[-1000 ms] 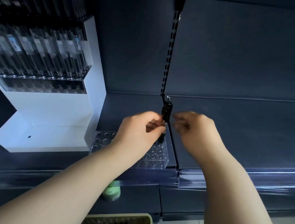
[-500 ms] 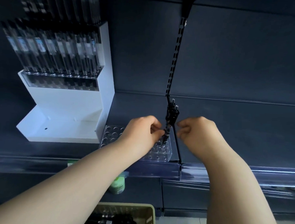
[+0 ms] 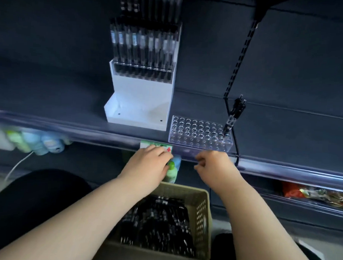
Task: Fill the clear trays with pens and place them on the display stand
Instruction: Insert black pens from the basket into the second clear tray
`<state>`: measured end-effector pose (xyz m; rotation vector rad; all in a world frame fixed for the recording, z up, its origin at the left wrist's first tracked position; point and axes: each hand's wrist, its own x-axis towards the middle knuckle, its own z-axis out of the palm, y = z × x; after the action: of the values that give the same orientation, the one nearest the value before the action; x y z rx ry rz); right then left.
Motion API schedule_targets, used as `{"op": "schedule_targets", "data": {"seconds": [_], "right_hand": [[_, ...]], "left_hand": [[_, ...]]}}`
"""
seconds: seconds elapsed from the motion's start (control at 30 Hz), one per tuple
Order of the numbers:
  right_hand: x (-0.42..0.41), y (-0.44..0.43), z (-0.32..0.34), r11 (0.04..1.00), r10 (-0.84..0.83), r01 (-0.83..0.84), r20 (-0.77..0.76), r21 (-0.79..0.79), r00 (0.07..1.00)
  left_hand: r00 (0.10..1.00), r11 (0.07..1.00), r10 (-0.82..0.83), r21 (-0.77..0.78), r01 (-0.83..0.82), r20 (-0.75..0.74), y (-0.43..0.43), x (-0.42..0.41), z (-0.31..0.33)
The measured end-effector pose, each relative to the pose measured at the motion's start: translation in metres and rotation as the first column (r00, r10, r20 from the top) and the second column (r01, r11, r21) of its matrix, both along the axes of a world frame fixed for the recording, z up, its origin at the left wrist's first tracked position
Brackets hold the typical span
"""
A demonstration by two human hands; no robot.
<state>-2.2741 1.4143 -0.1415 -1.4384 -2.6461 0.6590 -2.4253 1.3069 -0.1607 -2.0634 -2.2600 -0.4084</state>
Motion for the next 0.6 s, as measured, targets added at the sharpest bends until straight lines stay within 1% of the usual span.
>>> {"op": "schedule_targets", "data": {"seconds": [0.07,0.17,0.2,0.27,0.33,0.43,0.53,0.6], "right_hand": [[-0.004,-0.016,-0.016,0.998,0.015,-0.011,0.052,-0.065,0.999],[-0.008,-0.041,-0.044,0.991,0.006,0.010,0.117,-0.132,0.993],[-0.010,-0.049,-0.053,0.990,0.026,-0.004,0.156,-0.141,0.987],[-0.012,-0.066,-0.071,0.988,0.067,-0.029,0.250,-0.155,0.966],[-0.014,-0.079,-0.089,0.977,0.053,0.005,0.261,-0.215,0.964],[-0.014,-0.091,-0.110,0.969,0.053,0.019,0.284,-0.246,0.957],[-0.013,-0.091,-0.124,0.967,0.033,0.049,0.316,-0.250,0.948],[-0.013,-0.086,-0.131,0.961,0.004,0.093,0.349,-0.262,0.937]], "left_hand": [[0.992,0.991,0.105,-0.088,-0.098,0.074,-0.029,-0.008,-0.019],[0.950,0.947,0.257,-0.244,-0.211,0.175,-0.053,-0.016,-0.043],[0.942,0.936,0.275,-0.278,-0.216,0.193,-0.055,-0.017,-0.046],[0.934,0.933,0.279,-0.294,-0.208,0.223,-0.055,-0.016,-0.052],[0.920,0.921,0.307,-0.320,-0.223,0.244,-0.056,-0.017,-0.060],[0.910,0.863,0.358,-0.446,-0.236,0.210,-0.060,-0.020,-0.076],[0.917,0.819,0.364,-0.525,-0.232,0.163,-0.057,-0.015,-0.091],[0.905,0.779,0.394,-0.581,-0.235,0.162,-0.055,-0.010,-0.100]]}}
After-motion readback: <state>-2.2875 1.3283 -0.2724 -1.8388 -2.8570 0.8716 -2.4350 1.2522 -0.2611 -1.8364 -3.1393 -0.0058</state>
